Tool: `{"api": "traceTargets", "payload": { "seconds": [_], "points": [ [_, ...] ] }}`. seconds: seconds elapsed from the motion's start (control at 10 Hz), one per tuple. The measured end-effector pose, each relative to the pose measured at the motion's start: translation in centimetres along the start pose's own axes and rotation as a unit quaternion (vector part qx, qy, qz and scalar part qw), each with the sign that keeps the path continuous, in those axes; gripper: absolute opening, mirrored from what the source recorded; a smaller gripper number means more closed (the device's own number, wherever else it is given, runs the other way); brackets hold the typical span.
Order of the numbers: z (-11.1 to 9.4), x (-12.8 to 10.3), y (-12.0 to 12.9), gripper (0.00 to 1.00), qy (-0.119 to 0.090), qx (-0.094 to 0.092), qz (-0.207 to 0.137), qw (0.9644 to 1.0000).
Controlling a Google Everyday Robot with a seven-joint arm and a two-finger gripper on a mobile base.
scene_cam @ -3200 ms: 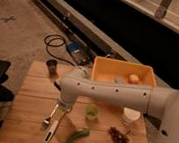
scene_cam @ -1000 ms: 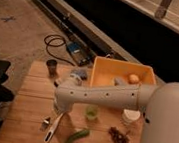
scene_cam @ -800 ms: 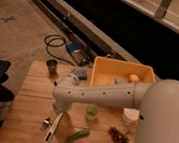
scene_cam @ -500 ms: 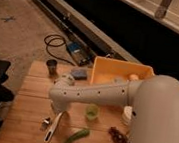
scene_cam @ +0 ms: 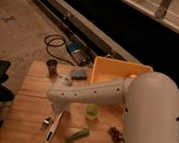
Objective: Wipe tray with brush
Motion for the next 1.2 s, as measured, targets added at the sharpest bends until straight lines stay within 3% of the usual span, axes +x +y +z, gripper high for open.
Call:
{"api": "traceTargets", "payload": {
  "seconds": [0.4, 0.5, 0.6, 0.9, 1.2],
  "points": [
    [-0.2, 0.2, -0.4, 0.06, 0.000, -0.002, 0.001, 1.0000],
    [-0.1, 0.3, -0.4, 0.01, 0.001, -0.002, 0.000, 1.0000],
    [-0.1, 0.3, -0.2, 0.00, 0.001, -0.004, -0.001, 1.0000],
    [-2.1, 0.3, -0.8, 0.00, -0.035, -0.040, -0.020, 0.9984],
    [-4.6, -0.2, -1.4, 0.00, -0.076, -0.063, -0.051, 0.9938]
  ]
}}
